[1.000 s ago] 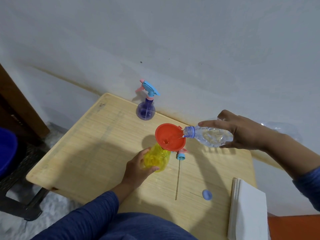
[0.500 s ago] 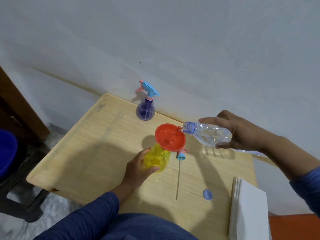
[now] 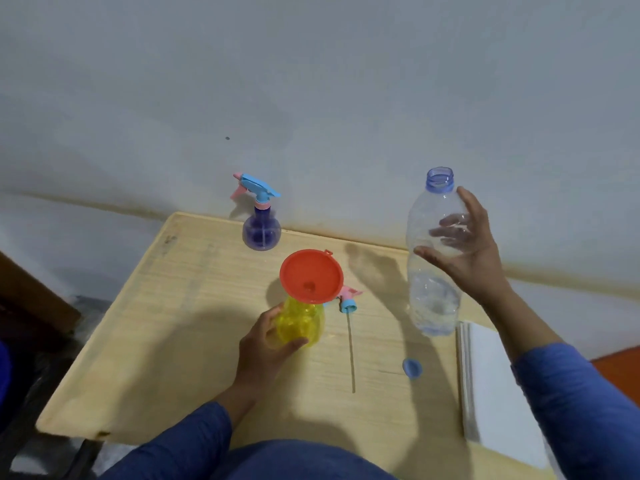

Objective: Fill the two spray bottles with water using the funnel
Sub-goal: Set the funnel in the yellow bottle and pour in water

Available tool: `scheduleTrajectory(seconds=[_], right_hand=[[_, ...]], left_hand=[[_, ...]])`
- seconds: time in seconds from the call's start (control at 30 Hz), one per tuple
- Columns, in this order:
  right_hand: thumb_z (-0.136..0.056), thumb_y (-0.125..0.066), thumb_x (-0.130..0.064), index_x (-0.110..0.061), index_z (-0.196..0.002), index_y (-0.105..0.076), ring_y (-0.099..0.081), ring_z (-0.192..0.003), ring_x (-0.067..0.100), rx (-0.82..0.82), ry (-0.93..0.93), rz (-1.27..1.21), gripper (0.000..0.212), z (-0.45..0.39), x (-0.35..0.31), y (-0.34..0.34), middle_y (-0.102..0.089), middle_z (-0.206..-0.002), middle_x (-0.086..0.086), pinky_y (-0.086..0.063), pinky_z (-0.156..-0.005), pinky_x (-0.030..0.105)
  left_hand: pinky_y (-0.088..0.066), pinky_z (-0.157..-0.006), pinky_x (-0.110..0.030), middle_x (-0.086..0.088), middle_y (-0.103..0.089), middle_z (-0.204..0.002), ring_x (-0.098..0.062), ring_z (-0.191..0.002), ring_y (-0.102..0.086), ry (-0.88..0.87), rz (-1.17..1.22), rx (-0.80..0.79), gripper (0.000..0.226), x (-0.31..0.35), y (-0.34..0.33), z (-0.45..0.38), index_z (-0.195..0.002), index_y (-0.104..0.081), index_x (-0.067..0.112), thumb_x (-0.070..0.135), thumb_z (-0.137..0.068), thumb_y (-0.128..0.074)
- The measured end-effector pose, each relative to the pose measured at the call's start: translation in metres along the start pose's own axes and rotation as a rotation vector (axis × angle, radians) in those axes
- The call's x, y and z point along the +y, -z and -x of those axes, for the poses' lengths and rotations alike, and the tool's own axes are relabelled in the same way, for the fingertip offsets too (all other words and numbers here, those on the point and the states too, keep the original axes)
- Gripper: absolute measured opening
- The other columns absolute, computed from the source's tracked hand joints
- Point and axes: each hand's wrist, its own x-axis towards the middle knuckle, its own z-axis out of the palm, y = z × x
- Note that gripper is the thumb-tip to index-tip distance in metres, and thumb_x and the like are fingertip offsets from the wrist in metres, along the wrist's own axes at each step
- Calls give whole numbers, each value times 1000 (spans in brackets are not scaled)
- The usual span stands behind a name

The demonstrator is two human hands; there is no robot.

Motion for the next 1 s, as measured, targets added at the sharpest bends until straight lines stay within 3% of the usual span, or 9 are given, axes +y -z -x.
scheduleTrajectory(seconds=[0.1, 0.2, 0.43, 0.63, 0.7, 0.83, 1.0], right_hand=[[-58, -88, -33, -60, -128, -27, -64, -95, 21, 189, -44, -45, 97, 12, 8, -2, -50, -106, 7, -51, -88, 34], [-63, -86, -12, -60, -128, -28, -63, -94, 18, 330, -66, -36, 100, 23, 13, -10, -50, -107, 9, -52, -90, 34], [-64, -86, -19, -65, -127, -22, -63, -102, 18, 564, -157, -52, 100, 32, 9, -20, -49, -115, 10, -49, -94, 28], [-62, -87, -27, -54, -135, -13, -58, -111, 12, 578, -273, -18, 108, 49, 1, -23, -49, -129, 8, -47, -101, 36], [-62, -86, -28, -47, -140, -9, -57, -114, 11, 555, -330, 0, 111, 57, -2, -21, -49, -134, 6, -46, -100, 32], [-71, -81, -28, -33, -148, -7, -51, -118, 9, 560, -412, 113, 107, 75, -10, -22, -45, -142, 4, -41, -101, 28], [-84, -68, -30, -21, -144, -28, -51, -109, 11, 838, -440, 250, 73, 96, -35, -58, -45, -129, 5, -48, -94, 41]], left_hand=[[-40, -68, -11, 7, -65, -106, -8, -90, -59, -17, -42, 6, 79, -3, -1, -3, -120, -54, 24, 61, -54, -78], [-42, -74, -20, 2, -64, -111, -10, -94, -57, -5, -44, -1, 69, -3, -2, -4, -120, -54, 21, 43, -61, -83], [-42, -78, -23, 2, -61, -113, -10, -96, -53, -12, -38, -28, 66, -1, -2, -5, -122, -52, 20, 34, -65, -82], [-42, -80, -26, -5, -63, -117, -11, -98, -53, -20, -33, -43, 68, 1, -1, -7, -121, -52, 17, 36, -64, -83], [-42, -79, -26, -4, -62, -116, -11, -97, -52, -22, -23, -55, 76, 2, 0, -7, -122, -52, 17, 45, -59, -84], [-47, -80, -30, 4, -60, -112, -13, -96, -55, 9, 32, -84, 90, -1, 0, -9, -122, -51, 23, 67, -46, -68], [-49, -85, -29, -5, -61, -118, -18, -102, -58, -4, 72, -81, 69, -5, -1, -14, -119, -55, 16, 28, -59, -87]])
